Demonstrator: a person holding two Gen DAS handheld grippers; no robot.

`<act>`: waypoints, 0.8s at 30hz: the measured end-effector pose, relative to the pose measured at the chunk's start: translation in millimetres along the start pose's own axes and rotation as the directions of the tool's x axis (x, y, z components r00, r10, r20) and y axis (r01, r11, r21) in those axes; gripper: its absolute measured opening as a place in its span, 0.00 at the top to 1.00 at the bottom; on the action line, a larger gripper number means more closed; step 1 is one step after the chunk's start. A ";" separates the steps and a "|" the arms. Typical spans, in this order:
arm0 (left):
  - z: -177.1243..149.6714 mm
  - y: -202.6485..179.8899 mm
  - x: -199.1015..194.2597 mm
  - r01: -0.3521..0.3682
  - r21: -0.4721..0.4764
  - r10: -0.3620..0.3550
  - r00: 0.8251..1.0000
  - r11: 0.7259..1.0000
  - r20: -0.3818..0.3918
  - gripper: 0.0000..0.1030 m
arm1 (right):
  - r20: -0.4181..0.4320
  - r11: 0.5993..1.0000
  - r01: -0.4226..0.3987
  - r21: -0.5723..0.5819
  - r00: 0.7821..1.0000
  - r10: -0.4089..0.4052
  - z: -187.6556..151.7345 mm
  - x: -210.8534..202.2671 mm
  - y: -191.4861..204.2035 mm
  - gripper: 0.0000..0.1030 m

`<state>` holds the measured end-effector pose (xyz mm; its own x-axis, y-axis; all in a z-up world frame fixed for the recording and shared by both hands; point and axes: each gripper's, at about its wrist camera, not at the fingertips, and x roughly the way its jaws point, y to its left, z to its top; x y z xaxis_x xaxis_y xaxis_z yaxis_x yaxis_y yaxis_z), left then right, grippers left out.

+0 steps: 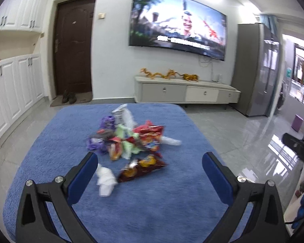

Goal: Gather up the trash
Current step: 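Move both tools toward the pile of wrappers on the blue rug, then grasp the white tissue with the left tool while the right grasps the brown chip bag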

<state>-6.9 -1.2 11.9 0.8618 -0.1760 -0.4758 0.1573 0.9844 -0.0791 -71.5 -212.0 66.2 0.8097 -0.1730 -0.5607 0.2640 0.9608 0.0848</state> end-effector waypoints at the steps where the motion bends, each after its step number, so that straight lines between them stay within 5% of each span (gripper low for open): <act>1: 0.1 6.8 3.5 -0.013 -0.010 0.013 1.000 1.000 -0.003 0.00 | -0.002 1.000 -0.007 -0.001 1.000 0.007 3.0 4.4 3.8 0.00; 7: -0.6 62.8 29.4 -0.102 -0.088 0.098 0.994 0.991 -0.048 0.00 | -0.059 0.994 -0.097 -0.057 0.994 0.094 8.1 32.2 35.9 0.00; 13: -8.9 107.4 56.2 -0.147 -0.124 0.132 0.984 0.981 -0.124 0.00 | -0.171 0.955 -0.275 -0.112 0.952 0.254 -0.7 69.6 86.3 0.08; 20: -25.7 114.0 81.3 -0.076 -0.133 0.049 0.979 0.988 -0.195 0.04 | -0.311 0.898 -0.432 -0.080 0.867 0.389 -17.9 112.6 122.5 0.20; 24: -34.5 113.5 99.0 -0.047 -0.141 0.009 0.967 0.989 -0.255 0.16 | -0.411 0.832 -0.555 -0.024 0.764 0.498 -30.9 132.9 141.4 0.21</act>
<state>79.7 93.3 -74.4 0.7121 -0.1594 -0.6838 0.0472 0.9826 -0.1799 57.3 -92.5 -21.8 0.5342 0.4353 -0.7246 -0.2422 0.9001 0.3622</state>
